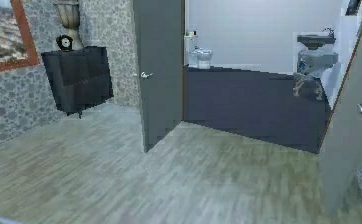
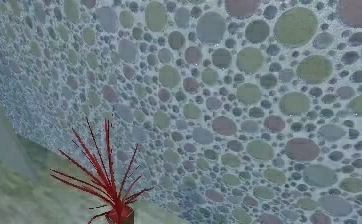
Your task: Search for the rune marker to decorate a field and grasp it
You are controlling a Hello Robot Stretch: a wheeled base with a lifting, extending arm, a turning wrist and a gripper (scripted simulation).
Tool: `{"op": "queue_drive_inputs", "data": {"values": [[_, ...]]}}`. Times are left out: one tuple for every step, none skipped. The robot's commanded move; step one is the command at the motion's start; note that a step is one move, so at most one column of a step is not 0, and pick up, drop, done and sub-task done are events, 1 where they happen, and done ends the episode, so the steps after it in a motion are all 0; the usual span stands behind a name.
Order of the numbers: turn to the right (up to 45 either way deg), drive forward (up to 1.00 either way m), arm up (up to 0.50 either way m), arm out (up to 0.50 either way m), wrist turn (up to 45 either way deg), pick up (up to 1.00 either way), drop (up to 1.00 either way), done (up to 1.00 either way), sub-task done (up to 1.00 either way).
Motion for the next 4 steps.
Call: {"op": "queue_drive_inputs", "data": {"values": [[-45.0, 0.0, 0.0, 0.0, 0.0, 0.0, 0.0, 0.0, 0.0], [-15.0, 0.0, 0.0, 0.0, 0.0, 0.0, 0.0, 0.0, 0.0], [0.0, 1.0, 0.0, 0.0, 0.0, 0.0, 0.0, 0.0, 0.0], [-3.0, 0.0, 0.0, 0.0, 0.0, 0.0, 0.0, 0.0, 0.0]]}}
